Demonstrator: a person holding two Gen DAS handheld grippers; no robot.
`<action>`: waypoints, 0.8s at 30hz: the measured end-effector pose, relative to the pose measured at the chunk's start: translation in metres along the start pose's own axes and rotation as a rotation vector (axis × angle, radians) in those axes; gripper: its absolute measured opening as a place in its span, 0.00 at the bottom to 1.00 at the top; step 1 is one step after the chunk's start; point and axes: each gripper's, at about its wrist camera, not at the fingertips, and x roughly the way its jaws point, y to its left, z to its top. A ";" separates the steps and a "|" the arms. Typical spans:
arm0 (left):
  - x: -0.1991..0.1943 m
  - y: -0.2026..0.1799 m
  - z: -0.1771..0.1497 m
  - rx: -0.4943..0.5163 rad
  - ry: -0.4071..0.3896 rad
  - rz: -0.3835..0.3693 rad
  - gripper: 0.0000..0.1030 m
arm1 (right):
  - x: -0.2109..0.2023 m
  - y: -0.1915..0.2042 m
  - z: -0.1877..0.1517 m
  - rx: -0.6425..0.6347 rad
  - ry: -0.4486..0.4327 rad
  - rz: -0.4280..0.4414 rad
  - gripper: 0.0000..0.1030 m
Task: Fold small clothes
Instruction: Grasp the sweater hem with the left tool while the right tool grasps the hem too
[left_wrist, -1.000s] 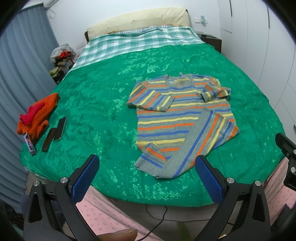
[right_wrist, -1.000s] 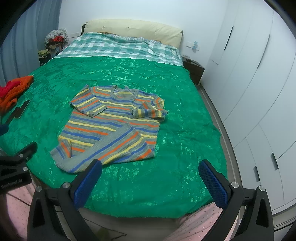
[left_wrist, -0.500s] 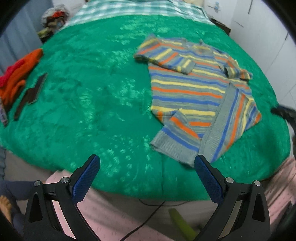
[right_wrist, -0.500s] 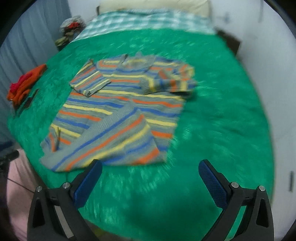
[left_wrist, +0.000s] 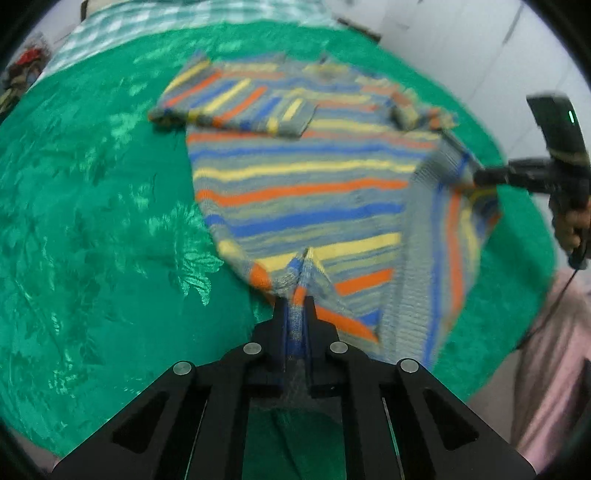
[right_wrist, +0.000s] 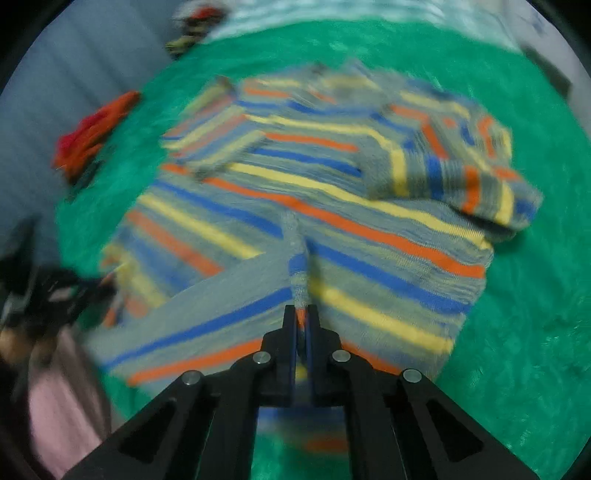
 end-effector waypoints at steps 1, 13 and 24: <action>-0.013 0.002 -0.004 0.018 -0.023 -0.031 0.05 | -0.012 0.005 -0.007 -0.034 -0.012 0.017 0.04; -0.065 0.032 -0.077 0.077 0.115 0.013 0.42 | -0.082 0.017 -0.172 -0.275 0.203 -0.121 0.08; 0.007 0.001 -0.069 -0.076 0.180 0.027 0.04 | -0.038 -0.033 -0.178 0.378 0.090 0.172 0.33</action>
